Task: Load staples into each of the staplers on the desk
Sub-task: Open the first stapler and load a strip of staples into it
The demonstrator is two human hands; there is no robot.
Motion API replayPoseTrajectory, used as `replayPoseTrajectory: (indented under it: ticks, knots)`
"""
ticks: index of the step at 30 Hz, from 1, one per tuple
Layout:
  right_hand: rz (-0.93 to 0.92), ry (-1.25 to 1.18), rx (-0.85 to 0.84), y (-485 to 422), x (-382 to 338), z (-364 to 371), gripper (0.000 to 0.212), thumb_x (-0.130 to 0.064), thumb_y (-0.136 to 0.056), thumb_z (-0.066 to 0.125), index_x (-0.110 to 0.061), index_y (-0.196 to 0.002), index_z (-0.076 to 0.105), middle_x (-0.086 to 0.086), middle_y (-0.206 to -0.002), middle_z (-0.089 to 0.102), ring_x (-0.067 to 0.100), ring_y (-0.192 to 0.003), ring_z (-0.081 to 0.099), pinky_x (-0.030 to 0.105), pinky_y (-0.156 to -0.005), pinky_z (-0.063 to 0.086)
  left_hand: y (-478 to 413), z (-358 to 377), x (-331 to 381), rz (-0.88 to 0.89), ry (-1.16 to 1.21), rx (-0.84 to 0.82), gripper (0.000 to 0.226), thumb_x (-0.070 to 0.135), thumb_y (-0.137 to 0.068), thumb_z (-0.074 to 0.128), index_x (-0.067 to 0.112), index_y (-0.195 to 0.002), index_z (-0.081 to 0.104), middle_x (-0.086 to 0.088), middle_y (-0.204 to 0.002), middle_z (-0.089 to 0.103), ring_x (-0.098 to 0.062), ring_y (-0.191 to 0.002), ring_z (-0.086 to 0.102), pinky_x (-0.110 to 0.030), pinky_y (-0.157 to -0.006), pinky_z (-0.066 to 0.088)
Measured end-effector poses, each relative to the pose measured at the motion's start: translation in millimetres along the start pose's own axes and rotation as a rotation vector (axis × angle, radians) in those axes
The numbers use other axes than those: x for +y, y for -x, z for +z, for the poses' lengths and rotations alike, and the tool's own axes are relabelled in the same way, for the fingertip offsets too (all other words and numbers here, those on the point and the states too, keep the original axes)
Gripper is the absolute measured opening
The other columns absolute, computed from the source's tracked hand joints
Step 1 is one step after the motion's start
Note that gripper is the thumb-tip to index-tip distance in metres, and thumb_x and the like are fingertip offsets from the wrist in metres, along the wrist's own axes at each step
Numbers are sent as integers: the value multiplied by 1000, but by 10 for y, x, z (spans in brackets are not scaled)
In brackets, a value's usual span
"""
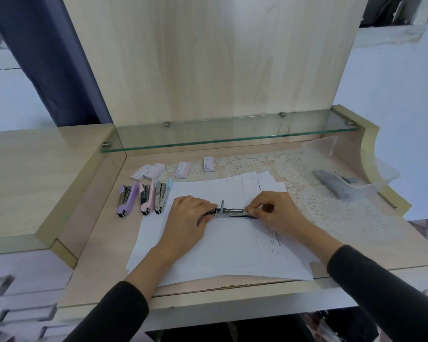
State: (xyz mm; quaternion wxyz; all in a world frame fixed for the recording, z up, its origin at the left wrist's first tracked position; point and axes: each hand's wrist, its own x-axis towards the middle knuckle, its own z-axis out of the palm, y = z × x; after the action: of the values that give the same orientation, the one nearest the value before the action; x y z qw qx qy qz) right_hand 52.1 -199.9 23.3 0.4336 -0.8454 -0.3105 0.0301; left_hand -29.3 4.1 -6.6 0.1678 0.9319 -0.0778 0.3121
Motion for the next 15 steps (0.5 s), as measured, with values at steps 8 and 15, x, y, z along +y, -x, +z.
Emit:
replayPoseTrajectory:
  ticks: [8, 15]
  knots:
    - [92, 107, -151, -147, -174, -45, 11, -13, -73, 72, -8, -66, 67, -9, -56, 60, -3, -39, 49, 6, -42, 35, 21, 38, -44, 68, -95, 111, 14, 16, -69, 66, 16, -82, 71, 4, -77, 71, -7, -79, 49, -32, -91, 30]
    - [-59, 351, -64, -96, -180, 114, 30, -38, -76, 68, -8, -73, 64, -4, -72, 53, 12, -67, 47, 24, -63, 36, 31, 19, -36, 47, 6, 52, 18, 10, -66, 67, 11, -85, 70, 0, -76, 69, -10, -78, 48, -25, -73, 36]
